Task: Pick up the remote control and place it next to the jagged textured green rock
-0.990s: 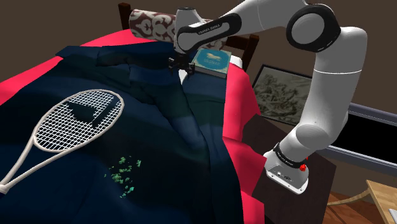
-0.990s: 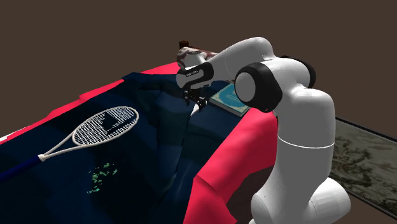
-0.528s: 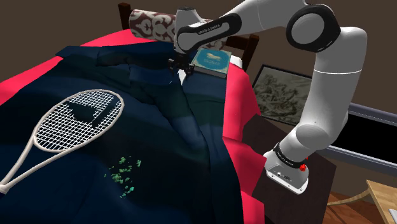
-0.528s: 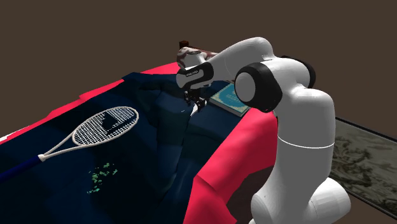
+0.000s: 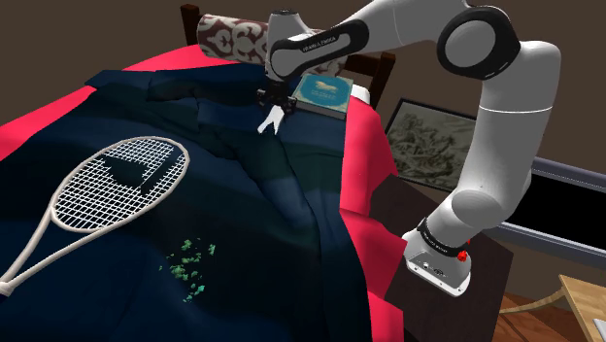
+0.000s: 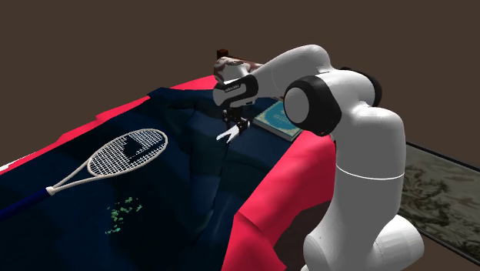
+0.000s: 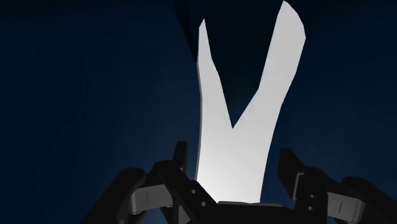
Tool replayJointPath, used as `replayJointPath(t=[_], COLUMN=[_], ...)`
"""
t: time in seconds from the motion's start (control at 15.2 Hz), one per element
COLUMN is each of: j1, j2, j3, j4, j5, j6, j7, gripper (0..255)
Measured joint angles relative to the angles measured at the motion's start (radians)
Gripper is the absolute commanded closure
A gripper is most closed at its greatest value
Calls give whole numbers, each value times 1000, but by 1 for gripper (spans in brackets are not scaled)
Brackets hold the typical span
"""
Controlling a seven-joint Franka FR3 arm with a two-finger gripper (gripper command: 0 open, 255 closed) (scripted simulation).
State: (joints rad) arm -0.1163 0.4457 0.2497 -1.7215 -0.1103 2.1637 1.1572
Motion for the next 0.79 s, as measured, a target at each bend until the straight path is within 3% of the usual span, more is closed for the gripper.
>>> replayJointPath(t=[0.79], j1=[-6], j2=[-62], j3=[9], j4=[68], j5=[20], j6=[-127], j7=[-13], gripper=[255])
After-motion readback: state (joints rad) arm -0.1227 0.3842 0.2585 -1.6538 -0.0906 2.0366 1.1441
